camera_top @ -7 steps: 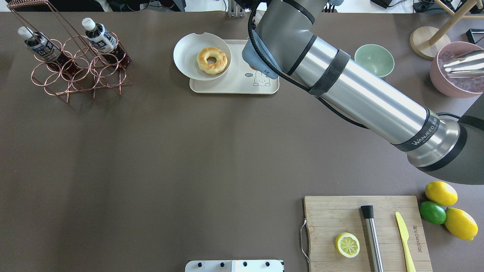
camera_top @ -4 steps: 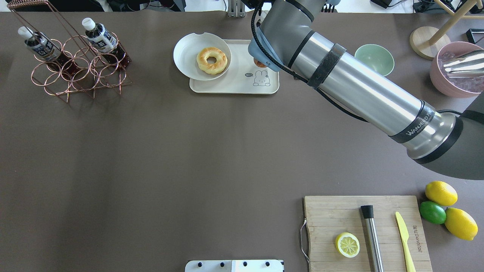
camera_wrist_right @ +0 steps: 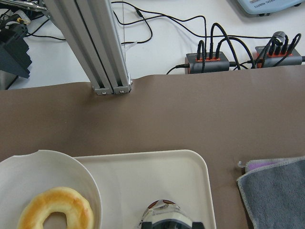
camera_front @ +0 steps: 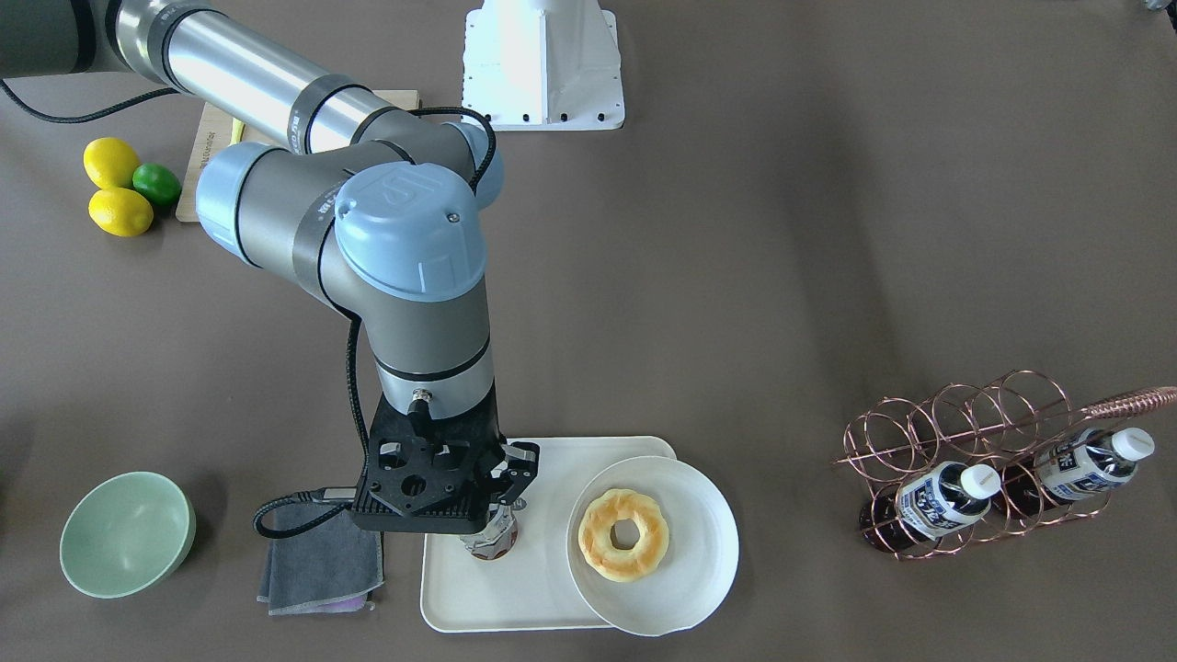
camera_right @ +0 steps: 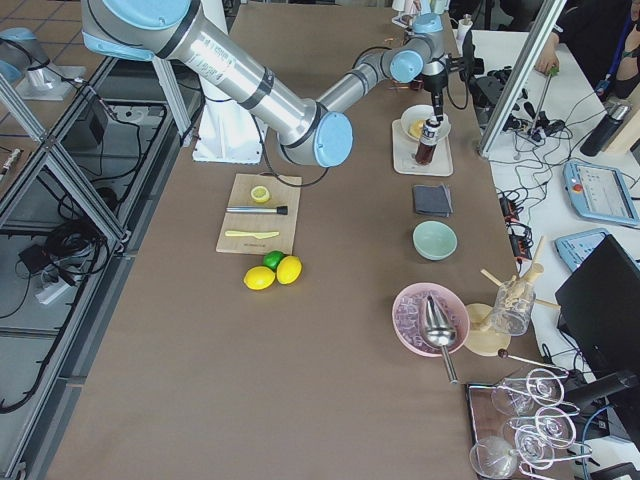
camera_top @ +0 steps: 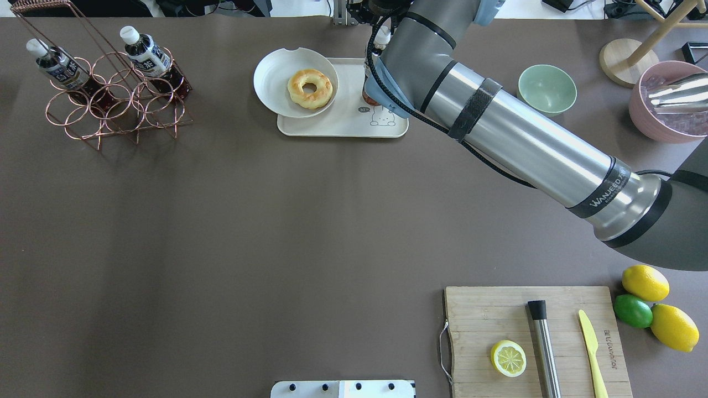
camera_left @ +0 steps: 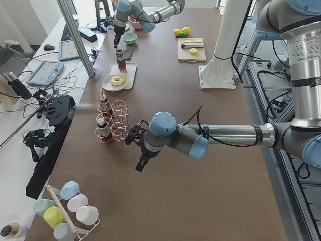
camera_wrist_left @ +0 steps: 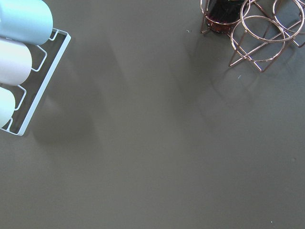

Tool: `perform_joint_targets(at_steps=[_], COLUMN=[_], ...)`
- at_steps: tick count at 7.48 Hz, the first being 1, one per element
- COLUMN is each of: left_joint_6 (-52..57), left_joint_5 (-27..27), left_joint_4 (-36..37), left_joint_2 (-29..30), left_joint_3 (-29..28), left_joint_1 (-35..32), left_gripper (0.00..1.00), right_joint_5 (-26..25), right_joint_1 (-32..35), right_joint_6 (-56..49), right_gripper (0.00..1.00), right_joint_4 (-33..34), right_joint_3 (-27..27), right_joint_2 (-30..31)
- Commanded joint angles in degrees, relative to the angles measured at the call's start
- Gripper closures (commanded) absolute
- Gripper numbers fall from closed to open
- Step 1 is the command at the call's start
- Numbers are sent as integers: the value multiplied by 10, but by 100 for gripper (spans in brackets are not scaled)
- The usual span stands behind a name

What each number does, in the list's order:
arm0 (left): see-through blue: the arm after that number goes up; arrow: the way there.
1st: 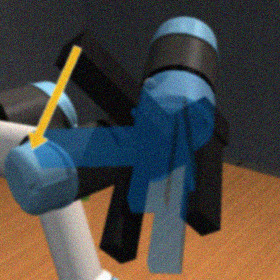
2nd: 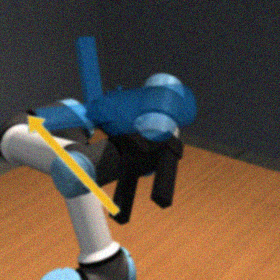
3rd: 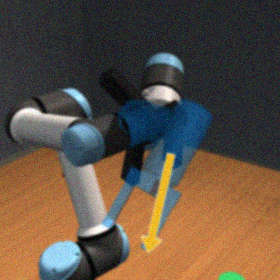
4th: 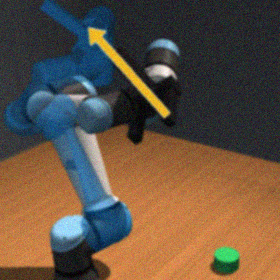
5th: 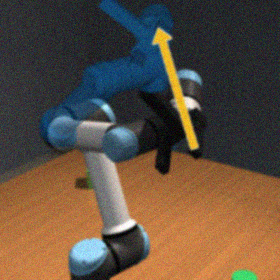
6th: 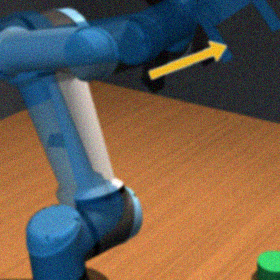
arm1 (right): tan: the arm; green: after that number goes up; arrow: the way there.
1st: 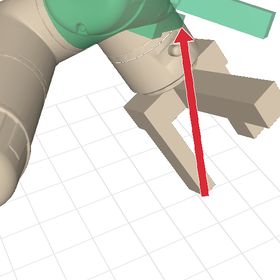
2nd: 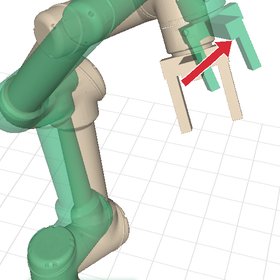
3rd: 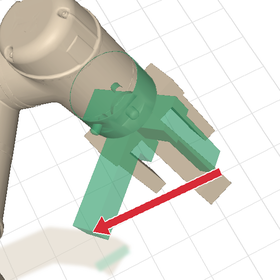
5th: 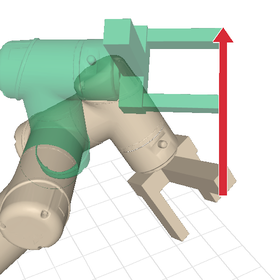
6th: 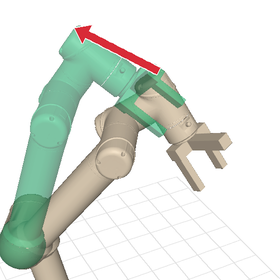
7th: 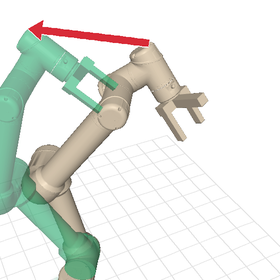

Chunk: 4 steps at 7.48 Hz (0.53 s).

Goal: Place tea on tray
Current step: 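Lift the bottle with the right gripper and lower it onto the tray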

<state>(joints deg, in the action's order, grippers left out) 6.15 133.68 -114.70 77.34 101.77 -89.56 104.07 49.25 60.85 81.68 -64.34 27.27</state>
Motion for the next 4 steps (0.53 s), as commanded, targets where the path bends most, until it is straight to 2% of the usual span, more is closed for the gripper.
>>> perform_joint_targets(at_steps=[1, 2, 3, 4], left_joint_6=[0, 0, 0, 1], left_joint_5=[0, 0, 0, -1], left_joint_4=[-1, 0, 0, -1], left_joint_2=[0, 0, 0, 0], left_joint_3=[0, 0, 0, 0], left_joint_1=[0, 0, 0, 0], left_gripper=[0, 0, 0, 0], right_joint_5=[-3, -2, -2, -3], right_joint_1=[-3, -4, -3, -4], right_joint_6=[2, 0, 1, 1], right_gripper=[100, 100, 66, 1], right_joint_4=[-14, -15, -30, -37], right_joint_3=[-1, -1, -1, -2], right_joint_2=[8, 8, 9, 11])
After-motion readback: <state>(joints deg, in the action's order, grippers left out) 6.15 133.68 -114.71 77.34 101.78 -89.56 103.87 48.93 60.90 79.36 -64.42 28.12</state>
